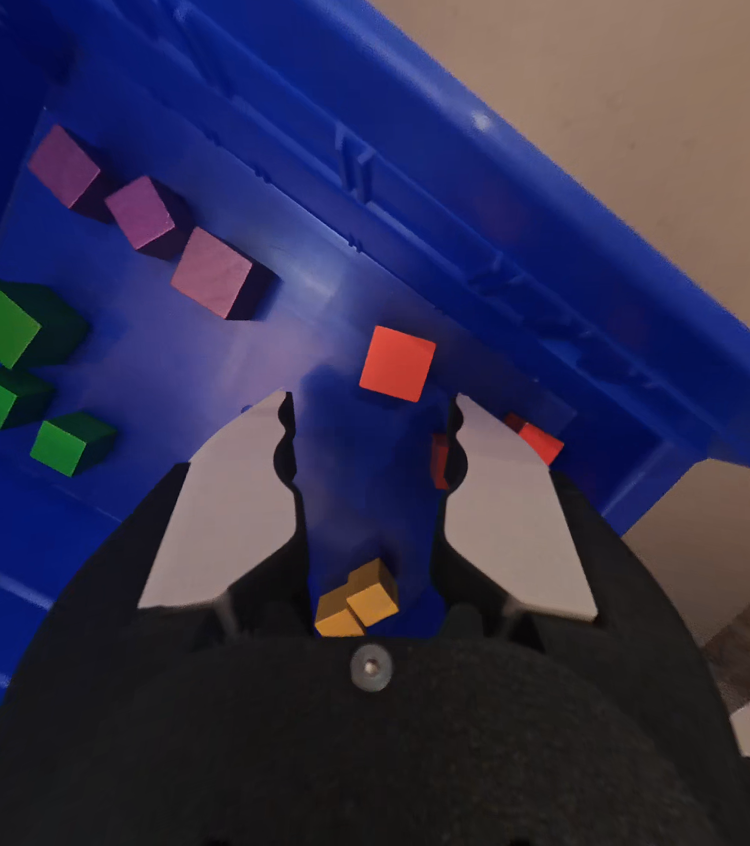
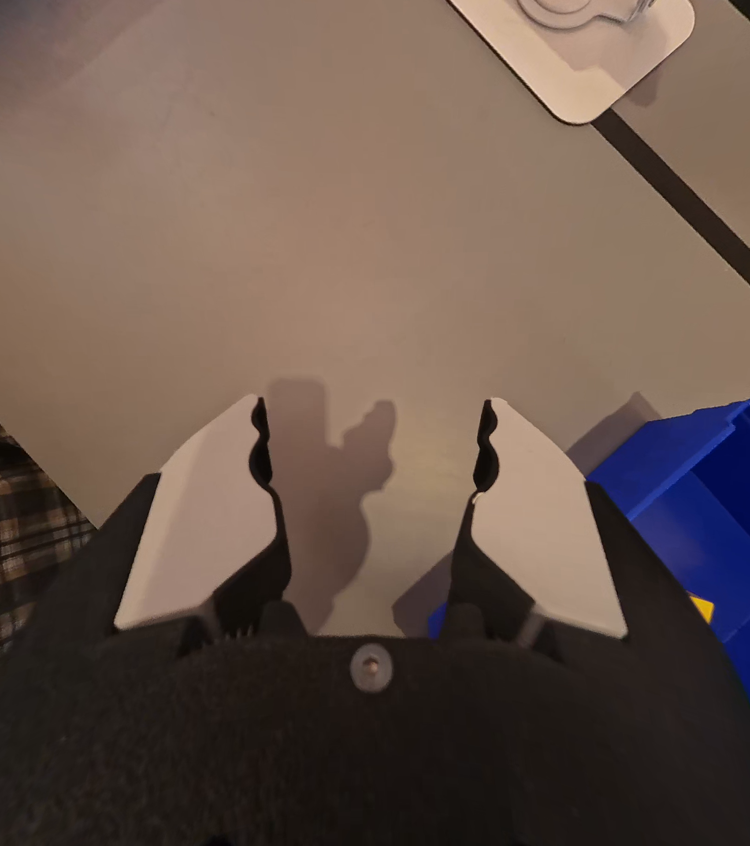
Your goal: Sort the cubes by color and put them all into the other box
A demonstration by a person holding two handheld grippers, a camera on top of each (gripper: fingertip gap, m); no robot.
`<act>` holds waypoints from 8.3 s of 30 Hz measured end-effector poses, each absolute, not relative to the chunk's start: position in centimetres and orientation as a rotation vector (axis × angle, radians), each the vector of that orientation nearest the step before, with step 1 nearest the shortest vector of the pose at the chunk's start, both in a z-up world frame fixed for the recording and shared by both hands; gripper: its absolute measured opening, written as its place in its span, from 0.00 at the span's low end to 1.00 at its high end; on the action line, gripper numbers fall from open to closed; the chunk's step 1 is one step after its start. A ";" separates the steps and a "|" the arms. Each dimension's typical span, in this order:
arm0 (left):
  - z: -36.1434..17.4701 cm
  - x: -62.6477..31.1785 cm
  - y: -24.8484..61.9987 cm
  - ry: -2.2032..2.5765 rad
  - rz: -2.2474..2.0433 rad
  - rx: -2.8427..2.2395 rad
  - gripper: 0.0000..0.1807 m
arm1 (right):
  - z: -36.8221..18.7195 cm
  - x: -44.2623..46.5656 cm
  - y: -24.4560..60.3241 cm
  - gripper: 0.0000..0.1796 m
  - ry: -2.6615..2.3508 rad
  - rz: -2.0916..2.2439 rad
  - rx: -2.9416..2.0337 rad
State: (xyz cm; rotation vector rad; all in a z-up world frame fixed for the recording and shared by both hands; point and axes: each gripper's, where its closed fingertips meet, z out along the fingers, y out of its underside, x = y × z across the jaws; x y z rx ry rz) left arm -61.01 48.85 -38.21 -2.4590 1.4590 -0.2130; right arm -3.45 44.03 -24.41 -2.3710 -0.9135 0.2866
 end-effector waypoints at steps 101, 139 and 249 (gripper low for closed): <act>-38.7 -62.8 44.6 1.550 -0.038 -2.670 0.30 | -20.1 1.4 41.6 0.44 -0.784 0.344 -2.318; -16.3 -17.7 39.4 1.372 -0.876 -1.105 0.12 | -15.7 -19.8 39.2 0.14 -0.419 2.296 -1.696; -18.0 -15.9 41.0 1.513 -0.668 -1.164 0.12 | -17.7 -18.1 41.1 0.12 -0.380 2.129 -1.922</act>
